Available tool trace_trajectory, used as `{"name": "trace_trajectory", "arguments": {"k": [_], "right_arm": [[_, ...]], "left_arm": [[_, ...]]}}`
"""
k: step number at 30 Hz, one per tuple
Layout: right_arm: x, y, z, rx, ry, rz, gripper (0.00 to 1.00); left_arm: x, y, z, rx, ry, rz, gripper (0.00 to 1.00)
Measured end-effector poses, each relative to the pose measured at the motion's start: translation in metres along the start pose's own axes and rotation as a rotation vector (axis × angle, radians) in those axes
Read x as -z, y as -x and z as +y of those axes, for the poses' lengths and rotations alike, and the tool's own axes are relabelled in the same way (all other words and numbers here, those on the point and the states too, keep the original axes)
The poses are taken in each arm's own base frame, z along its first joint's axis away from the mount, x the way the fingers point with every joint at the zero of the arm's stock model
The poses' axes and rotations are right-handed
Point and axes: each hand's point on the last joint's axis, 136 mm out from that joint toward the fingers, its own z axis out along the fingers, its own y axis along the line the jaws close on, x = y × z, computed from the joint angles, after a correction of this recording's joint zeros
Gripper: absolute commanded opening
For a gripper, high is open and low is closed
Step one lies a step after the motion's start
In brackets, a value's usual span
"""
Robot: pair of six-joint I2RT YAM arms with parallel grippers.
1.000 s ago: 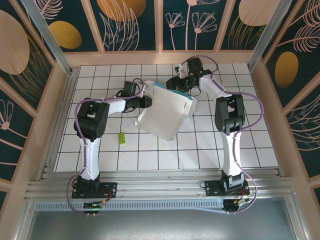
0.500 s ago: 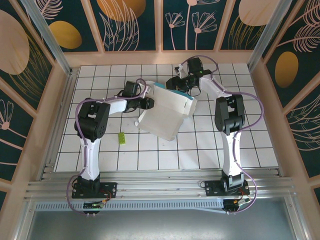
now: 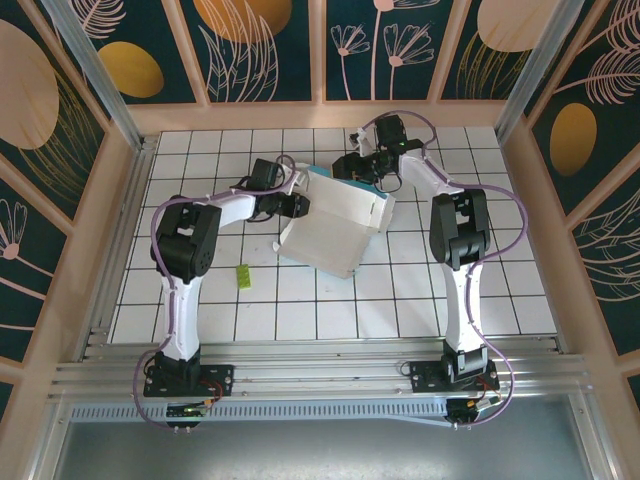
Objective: Fold the paper box
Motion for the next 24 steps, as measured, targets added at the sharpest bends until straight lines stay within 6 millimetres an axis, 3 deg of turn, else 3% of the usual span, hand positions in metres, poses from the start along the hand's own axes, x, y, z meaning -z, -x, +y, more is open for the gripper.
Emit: {"name": "trace_trajectory", "arguments": {"k": [5, 11, 15, 19, 24], "right_arm": [[0.0, 0.001, -0.002, 0.001, -0.015, -0.004, 0.57], [-0.001, -0.006, -0.008, -0.004, -0.043, 0.006, 0.57], [-0.002, -0.007, -0.009, -0.005, -0.046, 0.01, 0.57], [-0.002, -0.007, -0.008, -0.004, -0.046, 0.009, 0.57], [-0.002, -0.007, -0.008, -0.004, -0.046, 0.009, 0.57]], "left_arm": [[0.009, 0.003, -0.006, -0.009, 0.041, -0.025, 0.41], [0.061, 0.055, -0.009, -0.034, 0.122, -0.173, 0.47], [0.086, 0.082, 0.011, -0.034, 0.12, -0.232, 0.47], [0.086, 0.092, 0.033, -0.037, 0.058, -0.201, 0.48], [0.058, 0.08, 0.042, -0.044, -0.038, -0.079, 0.51]]}}
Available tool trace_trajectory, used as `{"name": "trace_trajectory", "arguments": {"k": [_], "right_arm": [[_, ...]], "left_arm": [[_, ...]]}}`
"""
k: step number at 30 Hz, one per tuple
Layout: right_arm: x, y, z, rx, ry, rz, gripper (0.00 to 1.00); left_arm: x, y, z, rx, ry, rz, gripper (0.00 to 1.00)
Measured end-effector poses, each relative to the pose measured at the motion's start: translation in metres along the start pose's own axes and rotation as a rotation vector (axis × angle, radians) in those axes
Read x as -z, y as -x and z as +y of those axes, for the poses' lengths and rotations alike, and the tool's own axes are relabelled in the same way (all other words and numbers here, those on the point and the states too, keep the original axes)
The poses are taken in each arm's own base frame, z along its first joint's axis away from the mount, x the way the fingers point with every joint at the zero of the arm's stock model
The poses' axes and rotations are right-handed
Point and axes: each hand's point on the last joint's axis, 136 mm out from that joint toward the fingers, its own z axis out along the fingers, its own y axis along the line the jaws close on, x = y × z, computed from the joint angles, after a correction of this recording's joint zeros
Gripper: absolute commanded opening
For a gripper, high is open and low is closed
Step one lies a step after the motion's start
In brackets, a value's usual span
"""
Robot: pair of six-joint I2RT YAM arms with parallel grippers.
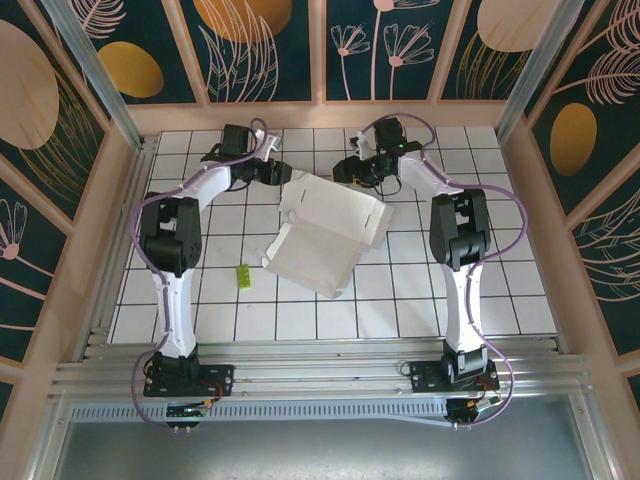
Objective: Fold the paper box
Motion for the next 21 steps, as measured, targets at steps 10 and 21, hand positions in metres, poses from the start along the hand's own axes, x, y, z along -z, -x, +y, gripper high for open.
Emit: {"name": "trace_trajectory", "arguments": {"k": [10, 21], "right_arm": [[-0.001, -0.001, 0.001, 0.003, -0.001, 0.002, 0.57], [-0.005, -0.002, 0.001, 0.02, -0.033, 0.004, 0.56]], "left_arm": [[-0.024, -0.053, -0.007, 0.069, -0.121, 0.178, 0.34], [-0.029, -0.069, -0.01, 0.108, -0.154, 0.164, 0.03]]}}
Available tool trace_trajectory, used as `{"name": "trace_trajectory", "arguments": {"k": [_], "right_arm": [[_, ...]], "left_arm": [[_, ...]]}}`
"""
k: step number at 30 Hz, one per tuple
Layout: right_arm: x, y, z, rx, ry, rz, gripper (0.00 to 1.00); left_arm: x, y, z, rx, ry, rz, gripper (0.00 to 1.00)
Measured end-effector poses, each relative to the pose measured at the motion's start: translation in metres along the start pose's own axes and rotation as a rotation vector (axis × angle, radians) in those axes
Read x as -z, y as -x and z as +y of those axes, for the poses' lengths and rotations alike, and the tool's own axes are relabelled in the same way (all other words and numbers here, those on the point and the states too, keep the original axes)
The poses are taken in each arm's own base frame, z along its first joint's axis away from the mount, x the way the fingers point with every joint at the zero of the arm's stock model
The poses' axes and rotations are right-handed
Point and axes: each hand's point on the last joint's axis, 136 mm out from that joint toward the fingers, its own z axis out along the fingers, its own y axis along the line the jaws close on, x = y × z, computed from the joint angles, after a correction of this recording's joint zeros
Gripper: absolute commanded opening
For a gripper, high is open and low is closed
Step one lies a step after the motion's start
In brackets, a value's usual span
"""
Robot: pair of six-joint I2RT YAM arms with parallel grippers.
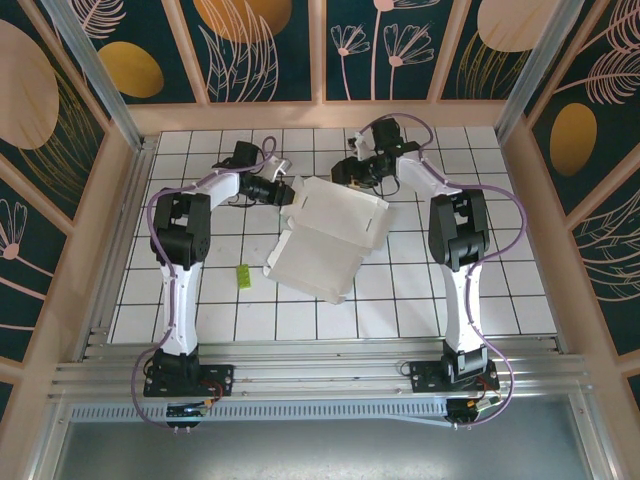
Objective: Fold the paper box
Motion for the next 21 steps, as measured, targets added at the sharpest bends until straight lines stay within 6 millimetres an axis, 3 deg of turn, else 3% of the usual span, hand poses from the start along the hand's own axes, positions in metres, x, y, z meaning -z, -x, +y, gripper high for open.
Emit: {"name": "trace_trajectory", "arguments": {"k": [4, 8, 10, 16, 21], "right_arm": [[-0.001, 0.0, 0.0, 0.03, -0.04, -0.006, 0.63], [0.007, 0.003, -0.005, 0.121, -0.169, -0.036, 0.87], [0.015, 0.004, -0.005, 0.188, -0.242, -0.047, 0.93], [0.028, 0.005, 0.002, 0.392, -0.34, -0.037, 0.74], [0.018, -0.012, -0.017, 0.449, -0.422, 0.052, 0.62]], "left_arm": [[0.006, 0.001, -0.004, -0.02, 0.022, -0.035, 0.0], [0.013, 0.009, -0.006, -0.072, 0.091, -0.069, 0.0], [0.014, 0.012, -0.008, -0.102, 0.122, -0.082, 0.0], [0.013, 0.017, -0.012, -0.152, 0.163, -0.108, 0.0], [0.013, 0.021, -0.012, -0.164, 0.166, -0.123, 0.0]]}}
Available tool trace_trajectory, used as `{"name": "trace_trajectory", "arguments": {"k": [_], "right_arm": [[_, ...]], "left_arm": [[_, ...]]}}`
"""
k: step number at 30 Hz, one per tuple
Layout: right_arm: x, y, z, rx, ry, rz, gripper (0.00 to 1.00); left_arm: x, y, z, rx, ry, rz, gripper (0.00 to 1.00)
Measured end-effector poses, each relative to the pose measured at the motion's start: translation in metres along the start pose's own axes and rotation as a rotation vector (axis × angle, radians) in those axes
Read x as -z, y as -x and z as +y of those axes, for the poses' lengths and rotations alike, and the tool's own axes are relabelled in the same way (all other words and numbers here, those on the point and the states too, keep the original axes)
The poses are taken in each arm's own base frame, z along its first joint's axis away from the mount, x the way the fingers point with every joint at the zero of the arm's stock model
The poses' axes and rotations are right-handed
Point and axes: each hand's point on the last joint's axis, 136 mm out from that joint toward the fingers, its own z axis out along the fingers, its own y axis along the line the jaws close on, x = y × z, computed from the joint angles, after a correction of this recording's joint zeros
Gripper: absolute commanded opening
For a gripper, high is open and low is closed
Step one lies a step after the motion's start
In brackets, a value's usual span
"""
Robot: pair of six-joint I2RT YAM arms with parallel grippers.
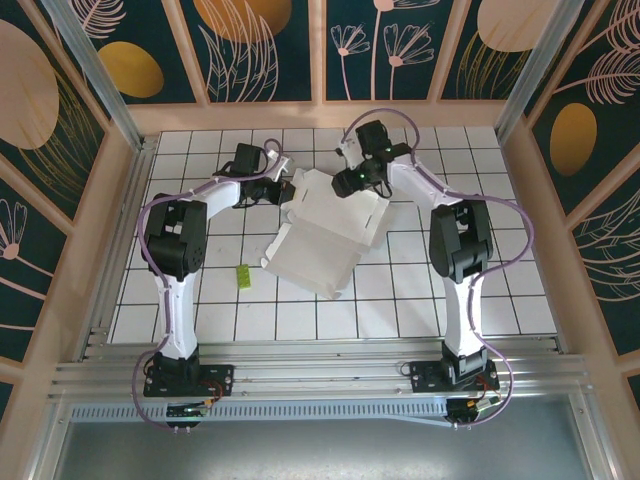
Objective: Fold the paper box
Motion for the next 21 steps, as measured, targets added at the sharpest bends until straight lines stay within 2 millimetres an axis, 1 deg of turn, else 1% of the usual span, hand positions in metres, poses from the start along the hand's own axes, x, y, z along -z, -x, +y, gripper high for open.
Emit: {"name": "trace_trajectory", "arguments": {"k": [2, 5, 6, 10, 11, 14, 17, 18, 21], "right_arm": [[-0.009, -0.009, -0.004, 0.022, -0.037, 0.036, 0.52], [-0.017, -0.017, -0.009, 0.055, -0.082, 0.073, 0.39], [-0.018, -0.018, -0.01, 0.068, -0.094, 0.08, 0.35], [-0.018, -0.018, -0.014, 0.125, -0.157, 0.094, 0.11], [-0.018, -0.017, -0.013, 0.147, -0.168, 0.097, 0.08], [-0.019, -0.014, -0.009, 0.237, -0.232, 0.108, 0.06], [-0.017, -0.009, -0.006, 0.343, -0.327, 0.092, 0.05], [-0.015, -0.008, -0.004, 0.381, -0.359, 0.089, 0.05], [-0.006, -0.004, 0.002, 0.488, -0.448, 0.077, 0.04]], "left_arm": [[0.0, 0.002, 0.0, -0.005, 0.002, -0.006, 0.0], [0.0, 0.002, 0.001, -0.009, 0.009, -0.007, 0.0], [0.0, 0.002, 0.002, -0.01, 0.011, -0.008, 0.0], [0.0, 0.0, 0.002, -0.008, 0.012, -0.005, 0.0], [-0.001, 0.0, 0.002, -0.01, 0.012, -0.008, 0.0], [0.0, 0.004, 0.002, -0.012, 0.023, -0.027, 0.01], [0.004, 0.004, 0.0, 0.005, 0.03, -0.055, 0.13], [0.006, 0.003, -0.002, 0.013, 0.028, -0.066, 0.2], [0.012, 0.007, -0.012, 0.018, 0.003, -0.106, 0.33]]}}
